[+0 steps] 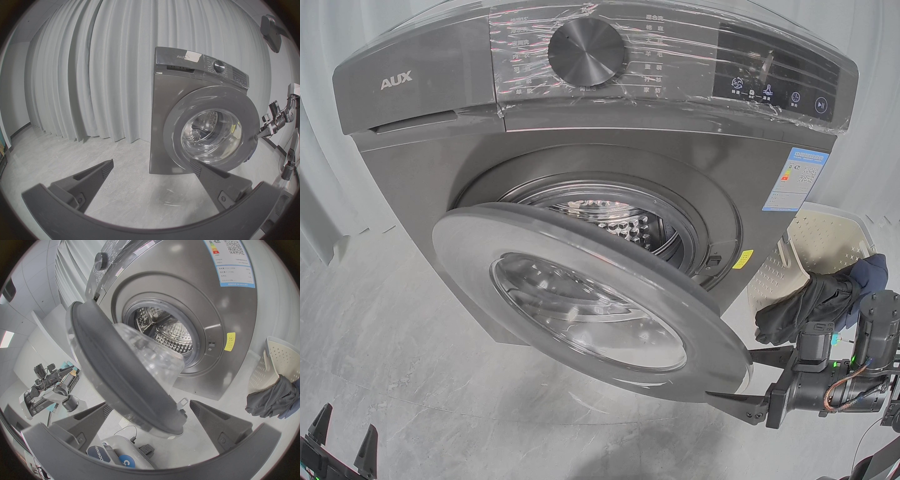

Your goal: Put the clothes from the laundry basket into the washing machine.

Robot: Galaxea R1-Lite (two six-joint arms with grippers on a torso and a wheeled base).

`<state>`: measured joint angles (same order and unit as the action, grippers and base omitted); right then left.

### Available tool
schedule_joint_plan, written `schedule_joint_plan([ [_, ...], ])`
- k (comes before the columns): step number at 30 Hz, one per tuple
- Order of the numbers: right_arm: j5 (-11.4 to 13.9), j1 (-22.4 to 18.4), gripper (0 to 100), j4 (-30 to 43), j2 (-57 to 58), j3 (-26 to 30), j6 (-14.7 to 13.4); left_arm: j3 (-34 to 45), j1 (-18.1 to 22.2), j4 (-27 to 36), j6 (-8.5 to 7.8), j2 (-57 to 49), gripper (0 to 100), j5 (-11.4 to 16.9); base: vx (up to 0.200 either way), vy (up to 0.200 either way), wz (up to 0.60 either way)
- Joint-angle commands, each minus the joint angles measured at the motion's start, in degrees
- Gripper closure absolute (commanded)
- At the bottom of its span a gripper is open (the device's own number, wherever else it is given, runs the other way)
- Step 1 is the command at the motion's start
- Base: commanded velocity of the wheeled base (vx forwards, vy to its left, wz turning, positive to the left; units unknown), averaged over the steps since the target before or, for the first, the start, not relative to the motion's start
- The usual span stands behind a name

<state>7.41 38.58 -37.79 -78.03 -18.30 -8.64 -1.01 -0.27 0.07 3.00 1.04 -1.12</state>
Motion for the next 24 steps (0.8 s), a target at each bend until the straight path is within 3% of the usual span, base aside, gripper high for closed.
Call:
schedule_joint_plan([
  [1, 0.23, 1.06, 0, 0.0, -1.6, -0.33, -0.06, 1.01, 0.0, 0.01, -0.01, -0.95, 0, -0.02, 0.0, 0.0, 0.0],
  [7, 0.23, 2.9, 0, 0.09, -1.16, 1.25, -0.15, 1.01, 0.0, 0.01, 0.08, -0.95, 0, -0.02, 0.0, 0.0, 0.0],
  [13, 0.15, 2.02, 0, 0.0, -1.25, 0.54, -0.23, 1.01, 0.0, 0.01, -0.01, -0.95, 0, -0.02, 0.0, 0.0, 0.0],
  [19, -0.12, 2.64, 0, -0.09, -5.02, -2.0, -0.32, 1.01, 0.0, 0.01, -0.01, -0.95, 0, -0.02, -0.2, 0.0, 0.0],
  [24, 0.06, 5.45, 0, -0.18, -5.9, -1.83, -0.59, 1.01, 0.0, -0.07, -0.01, -0.95, 0, -0.02, 0.0, 0.0, 0.0],
])
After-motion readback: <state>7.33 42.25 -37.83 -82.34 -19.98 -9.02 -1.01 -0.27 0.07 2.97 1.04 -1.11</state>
